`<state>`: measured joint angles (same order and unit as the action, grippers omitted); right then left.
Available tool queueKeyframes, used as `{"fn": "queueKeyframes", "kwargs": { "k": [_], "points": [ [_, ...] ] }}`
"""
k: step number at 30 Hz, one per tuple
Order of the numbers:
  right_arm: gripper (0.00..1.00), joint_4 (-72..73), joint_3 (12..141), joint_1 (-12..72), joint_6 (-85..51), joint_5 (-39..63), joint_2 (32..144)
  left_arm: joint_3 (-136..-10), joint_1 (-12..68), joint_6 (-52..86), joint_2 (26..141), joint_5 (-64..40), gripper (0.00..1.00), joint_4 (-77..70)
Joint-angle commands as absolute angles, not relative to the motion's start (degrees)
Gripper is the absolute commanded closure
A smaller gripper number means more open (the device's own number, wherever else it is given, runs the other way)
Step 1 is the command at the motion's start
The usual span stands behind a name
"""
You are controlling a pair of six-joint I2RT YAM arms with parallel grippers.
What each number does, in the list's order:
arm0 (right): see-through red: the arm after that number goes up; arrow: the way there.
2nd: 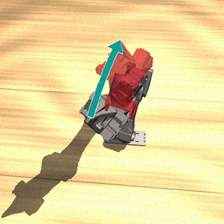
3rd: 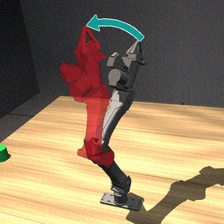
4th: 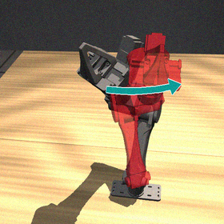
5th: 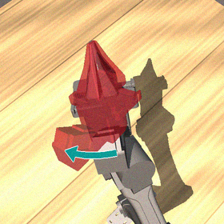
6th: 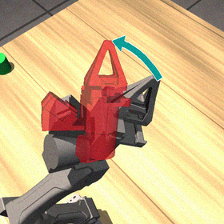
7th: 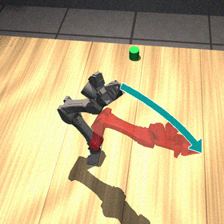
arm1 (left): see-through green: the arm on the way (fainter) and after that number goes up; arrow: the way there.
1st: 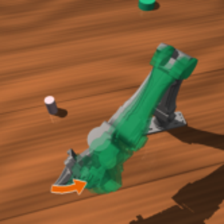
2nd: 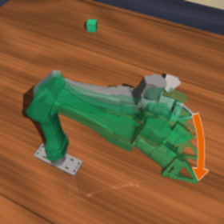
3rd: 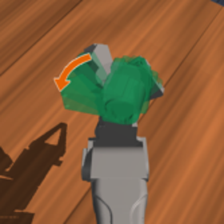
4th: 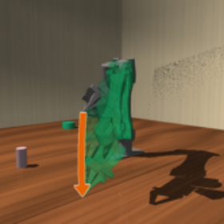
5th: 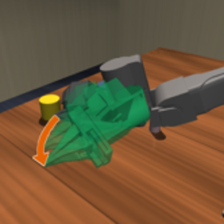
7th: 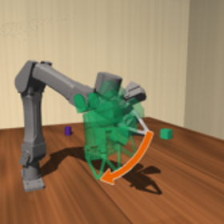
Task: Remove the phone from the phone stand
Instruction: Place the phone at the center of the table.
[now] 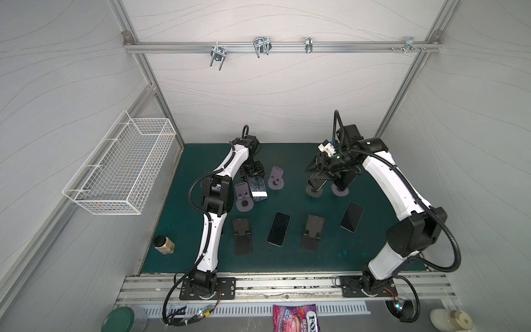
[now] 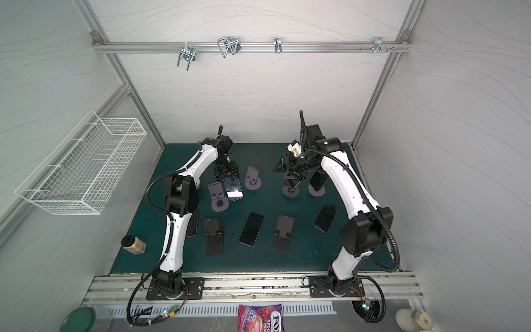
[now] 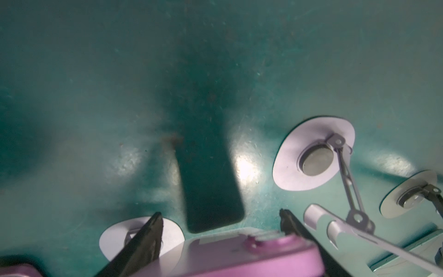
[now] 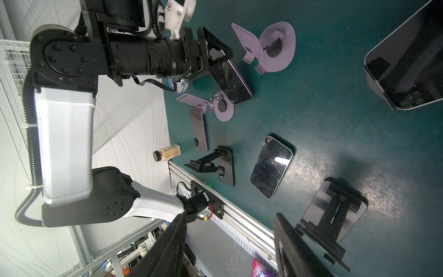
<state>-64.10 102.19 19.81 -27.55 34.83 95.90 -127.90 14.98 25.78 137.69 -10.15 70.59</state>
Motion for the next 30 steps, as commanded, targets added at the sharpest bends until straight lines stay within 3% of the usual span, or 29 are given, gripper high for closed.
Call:
{"fn": "queueKeyframes", "kwargs": {
  "k": [1,30],
  "points": [
    [0.41,-65.33,103.91,19.36,-27.73,35.73,96.67,-131.29,14.99,26.11,139.23,-11.67,0.37,72.50],
    [0.41,-65.06,103.46,18.76,-28.06,36.75,97.67,-133.07,14.94,24.90,145.12,-12.66,0.31,72.09]
  ]
}}
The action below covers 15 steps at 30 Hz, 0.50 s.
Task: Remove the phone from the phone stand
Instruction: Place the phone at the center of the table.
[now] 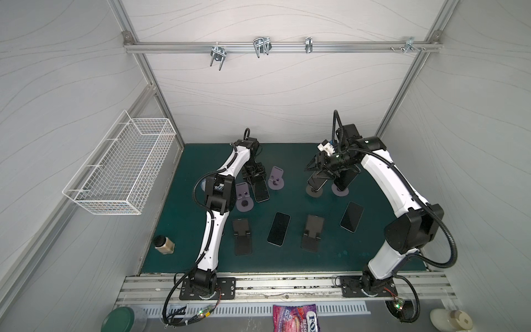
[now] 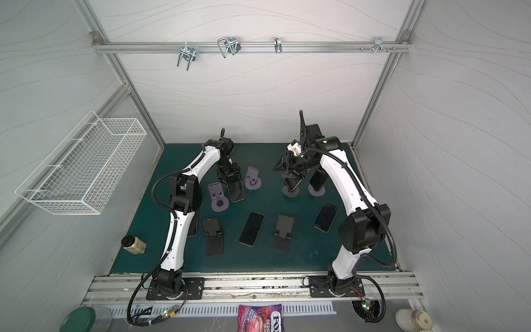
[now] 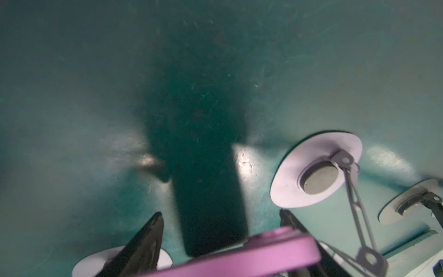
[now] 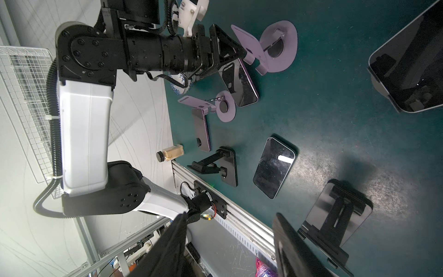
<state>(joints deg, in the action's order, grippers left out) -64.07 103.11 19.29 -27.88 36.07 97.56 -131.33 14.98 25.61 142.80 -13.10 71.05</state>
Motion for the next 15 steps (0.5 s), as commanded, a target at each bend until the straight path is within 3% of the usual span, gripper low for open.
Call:
{"fn": "queueKeyframes", "kwargs": {
  "k": [1,15],
  "points": [
    [0.41,-65.13,103.45,18.73,-28.07,36.81,97.64,-133.07,14.94,24.83,145.24,-12.51,0.31,72.02],
    [0.41,-64.90,103.59,18.72,-28.39,37.40,98.31,-133.69,14.59,24.72,146.78,-11.46,0.28,72.36]
  ]
}}
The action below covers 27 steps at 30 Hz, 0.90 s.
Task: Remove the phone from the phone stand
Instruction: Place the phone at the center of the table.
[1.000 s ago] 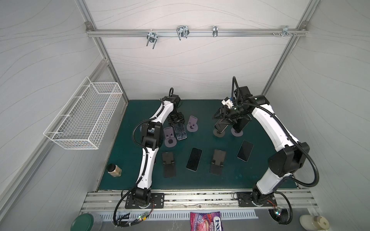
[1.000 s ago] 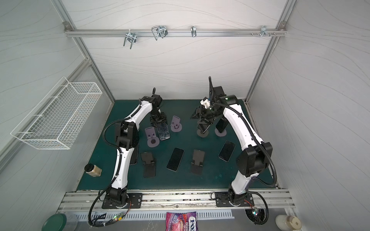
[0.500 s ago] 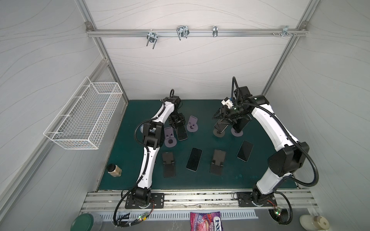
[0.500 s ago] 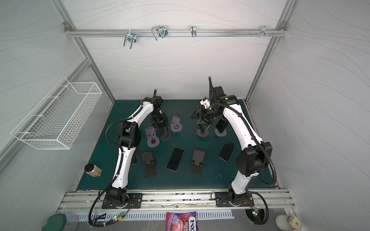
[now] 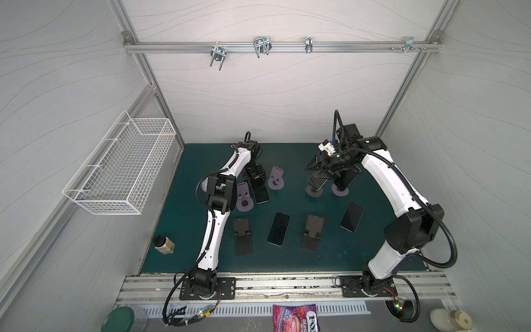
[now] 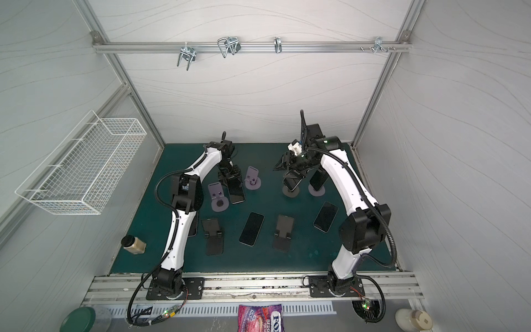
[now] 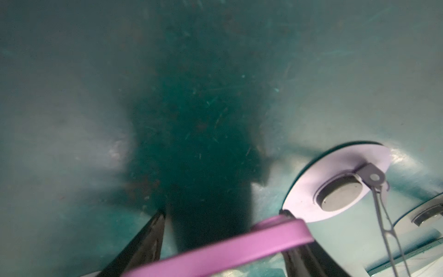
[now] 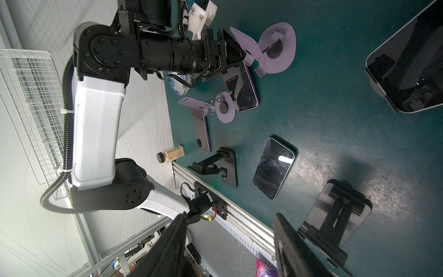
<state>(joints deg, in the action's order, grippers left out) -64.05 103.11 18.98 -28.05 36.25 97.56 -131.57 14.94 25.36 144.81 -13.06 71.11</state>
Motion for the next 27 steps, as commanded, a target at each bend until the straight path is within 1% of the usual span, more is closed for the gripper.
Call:
{"fn": "queueKeyframes", "kwargs": {
  "k": [1,5,11,12,17,27],
  "points": [
    [0.41,-64.94,103.75,18.69,-28.47,37.49,98.28,-133.68,14.59,24.70,146.71,-11.37,0.27,72.49],
    [0.41,-65.10,104.66,18.67,-28.39,37.17,98.35,-133.51,14.59,24.35,145.72,-11.17,0.21,72.29],
    [0.41,-65.21,105.49,18.72,-28.61,36.85,97.83,-133.86,14.59,24.15,144.27,-10.37,0.16,71.90],
    [0.41,-65.25,105.47,18.72,-28.50,36.71,97.65,-133.86,14.59,24.08,144.10,-10.24,0.12,71.75],
    [0.41,-65.76,105.19,18.80,-28.15,35.06,95.82,-133.90,14.59,23.82,142.43,-9.75,0.12,71.24],
    [0.41,-69.85,109.31,18.63,-25.95,31.14,94.97,-134.87,14.33,23.45,136.20,-7.56,0.12,69.38]
  ]
}}
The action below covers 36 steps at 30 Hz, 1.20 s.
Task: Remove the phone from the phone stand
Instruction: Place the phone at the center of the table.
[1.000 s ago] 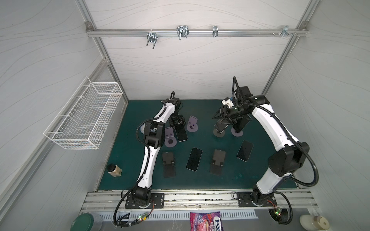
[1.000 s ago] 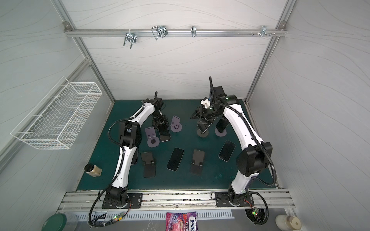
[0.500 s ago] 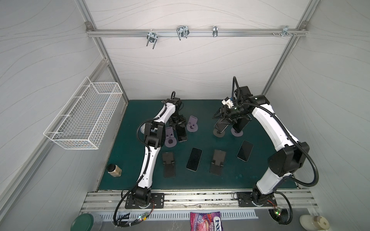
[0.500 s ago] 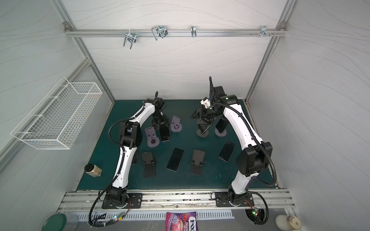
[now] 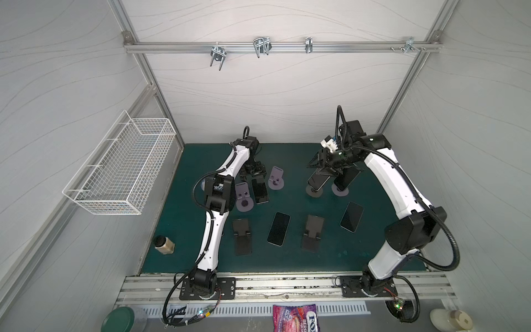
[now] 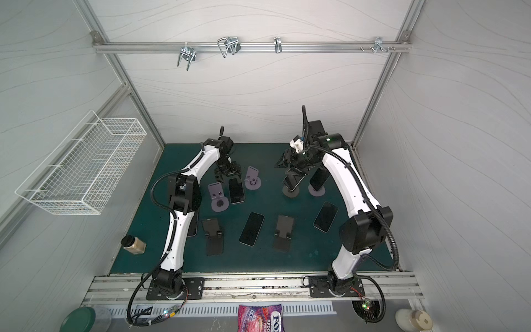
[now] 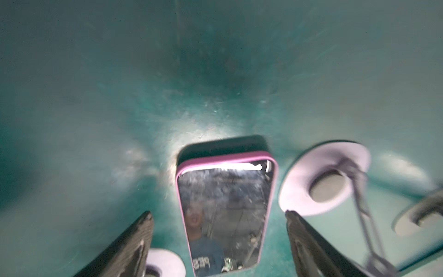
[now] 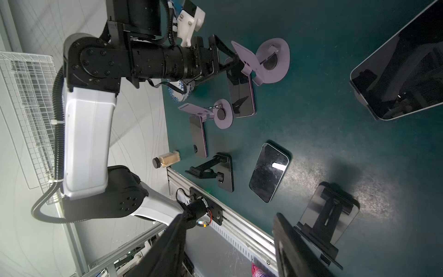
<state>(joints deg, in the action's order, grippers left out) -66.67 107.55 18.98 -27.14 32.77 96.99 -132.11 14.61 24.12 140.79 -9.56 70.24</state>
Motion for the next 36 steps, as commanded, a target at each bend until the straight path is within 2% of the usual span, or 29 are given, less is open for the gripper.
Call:
{"fn": "queueKeyframes", "kwargs": {
  "k": [1,11,20,28,36],
  "points": [
    [0.41,-70.11,109.69,18.56,-25.85,30.96,94.99,-134.75,14.33,23.44,135.41,-7.31,0.12,68.88],
    [0.40,-71.93,111.93,18.62,-25.08,29.10,94.48,-131.71,14.26,23.06,126.24,-4.27,0.13,65.31],
    [0.39,-72.85,111.92,18.33,-24.50,25.94,94.21,-119.37,15.49,23.75,112.99,-1.07,0.13,56.53],
    [0.38,-73.30,112.32,17.76,-24.40,22.12,94.05,-113.64,23.15,19.41,103.41,6.76,0.13,52.66],
    [0.34,-69.61,108.42,17.40,-27.38,17.72,90.12,-98.73,29.12,20.52,90.71,8.14,0.13,44.19]
  ]
}}
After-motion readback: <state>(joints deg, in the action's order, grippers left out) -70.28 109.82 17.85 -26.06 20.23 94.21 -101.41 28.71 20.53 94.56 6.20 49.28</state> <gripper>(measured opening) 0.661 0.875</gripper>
